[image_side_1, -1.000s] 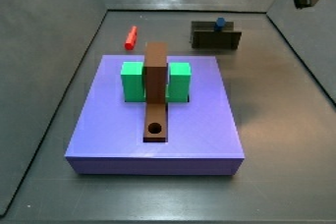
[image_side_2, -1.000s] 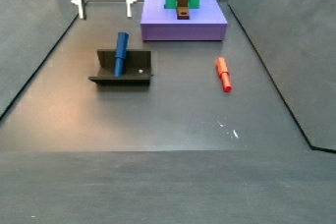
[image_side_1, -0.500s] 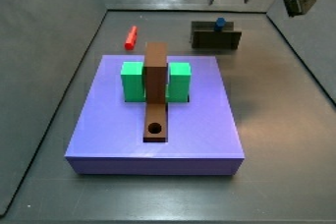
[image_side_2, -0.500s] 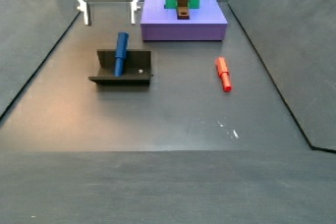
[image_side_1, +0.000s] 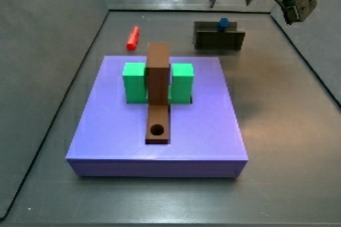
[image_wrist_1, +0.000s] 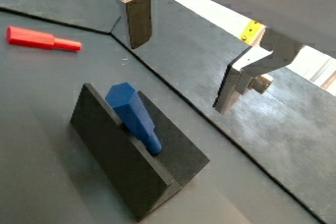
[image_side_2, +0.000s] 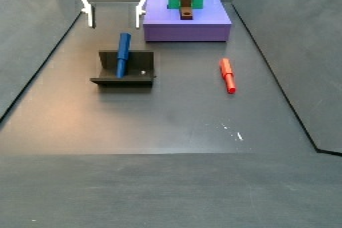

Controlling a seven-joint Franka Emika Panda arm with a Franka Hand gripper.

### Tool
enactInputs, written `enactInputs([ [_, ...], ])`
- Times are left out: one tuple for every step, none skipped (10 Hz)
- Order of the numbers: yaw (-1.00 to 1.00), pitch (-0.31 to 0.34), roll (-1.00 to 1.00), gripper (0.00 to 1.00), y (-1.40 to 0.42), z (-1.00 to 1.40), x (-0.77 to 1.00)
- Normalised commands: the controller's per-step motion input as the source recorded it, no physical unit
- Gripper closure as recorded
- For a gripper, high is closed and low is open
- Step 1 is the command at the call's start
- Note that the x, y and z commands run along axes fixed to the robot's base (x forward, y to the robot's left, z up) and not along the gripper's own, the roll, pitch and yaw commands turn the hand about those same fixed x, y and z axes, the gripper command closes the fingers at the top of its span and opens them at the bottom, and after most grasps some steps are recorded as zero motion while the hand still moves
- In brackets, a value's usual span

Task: Pick up the blue object. Move up. Place the blue object on the fixture. Regrasp the blue object. Move to above the board. Insert the blue object.
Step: Regrasp the blue object.

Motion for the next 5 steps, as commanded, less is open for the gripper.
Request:
enactInputs([
  [0.0, -0.311, 0.0, 0.0, -0.1, -0.23, 0.11],
  [0.0, -0.371, 0.0, 0.0, -0.08, -0.32, 0.03],
  [0.0, -0.371, 0.0, 0.0, -0.06, -0.28, 0.0],
  [0.0, -0.217, 0.15, 0.0, 0.0, -0.15, -0.08],
  [-0.01, -0.174, 0.15, 0.0, 0.0, -0.1, -0.12],
])
